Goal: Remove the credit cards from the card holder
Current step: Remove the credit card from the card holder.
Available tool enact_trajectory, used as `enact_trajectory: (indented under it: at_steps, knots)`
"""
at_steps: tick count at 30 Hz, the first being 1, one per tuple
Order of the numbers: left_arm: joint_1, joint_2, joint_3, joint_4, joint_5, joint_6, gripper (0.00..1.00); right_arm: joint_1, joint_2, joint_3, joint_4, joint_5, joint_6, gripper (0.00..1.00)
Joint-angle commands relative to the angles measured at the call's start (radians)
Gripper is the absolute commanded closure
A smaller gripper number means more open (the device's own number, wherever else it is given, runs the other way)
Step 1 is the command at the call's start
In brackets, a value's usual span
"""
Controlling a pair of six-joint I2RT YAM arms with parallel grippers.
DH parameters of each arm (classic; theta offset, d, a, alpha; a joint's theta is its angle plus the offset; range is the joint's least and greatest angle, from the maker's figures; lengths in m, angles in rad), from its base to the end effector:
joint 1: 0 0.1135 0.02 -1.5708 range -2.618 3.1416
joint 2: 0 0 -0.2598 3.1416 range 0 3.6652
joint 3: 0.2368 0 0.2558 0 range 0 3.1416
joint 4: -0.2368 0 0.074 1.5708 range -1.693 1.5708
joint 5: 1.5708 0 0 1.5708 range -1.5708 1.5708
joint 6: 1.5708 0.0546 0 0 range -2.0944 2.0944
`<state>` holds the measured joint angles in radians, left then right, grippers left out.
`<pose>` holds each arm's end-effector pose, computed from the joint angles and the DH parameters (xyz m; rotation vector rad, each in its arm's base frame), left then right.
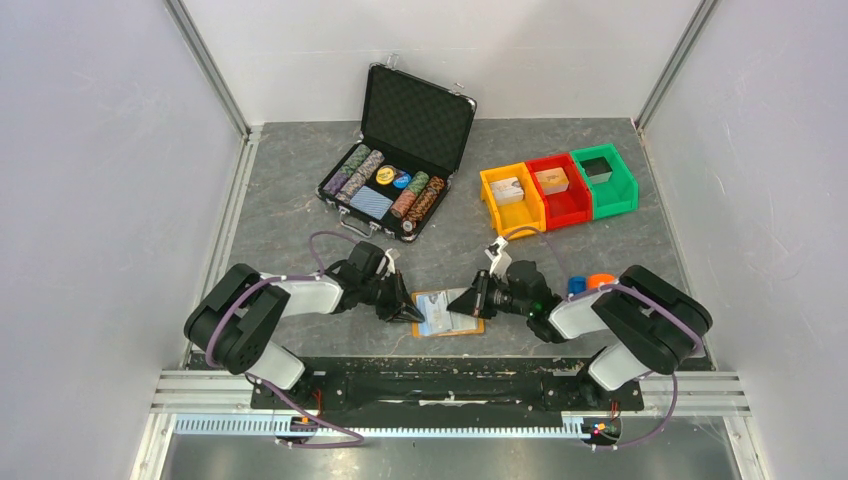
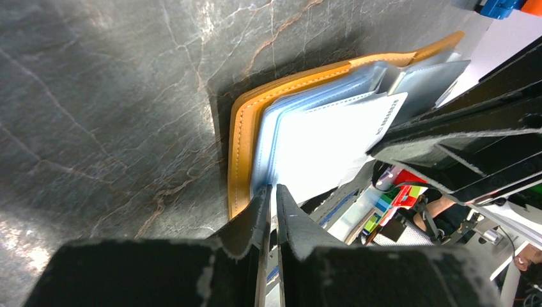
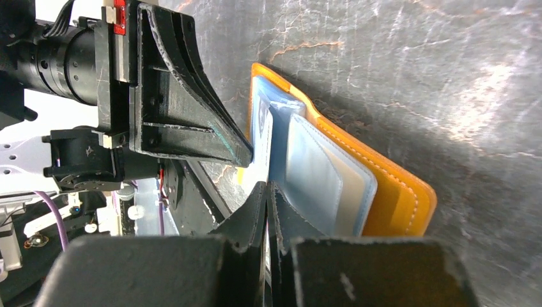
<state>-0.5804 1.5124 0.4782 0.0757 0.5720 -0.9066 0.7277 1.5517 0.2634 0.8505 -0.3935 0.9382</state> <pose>0.1949 -0.1631 0.0917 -0.1992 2.8240 -1.2133 0.1762 0.1850 0.0984 -0.0478 2.2919 1.3752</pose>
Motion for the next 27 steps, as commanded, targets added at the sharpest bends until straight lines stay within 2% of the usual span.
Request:
enact_trajectory:
  at_steps: [1, 7, 14, 21, 27]
  knots:
    - [-0.006, 0.021, -0.01, -0.117, -0.115, 0.093, 0.85, -0.038, -0.072, 0.012, -0.094, -0.055, -0.088, 1.0]
    - [-0.006, 0.034, -0.009, -0.113, -0.12, 0.092, 0.85, -0.049, -0.088, 0.003, -0.107, -0.091, -0.091, 1.0]
    - [-0.006, 0.029, -0.009, -0.1, -0.106, 0.086, 0.85, -0.056, -0.081, -0.014, -0.041, -0.124, -0.067, 1.0]
    - [-0.007, 0.044, -0.011, -0.079, -0.085, 0.072, 0.84, -0.048, -0.015, 0.007, -0.018, -0.134, -0.049, 0.83]
    - [-0.007, 0.049, -0.016, -0.047, -0.08, 0.067, 0.84, -0.037, 0.021, 0.026, -0.043, -0.098, -0.049, 0.76]
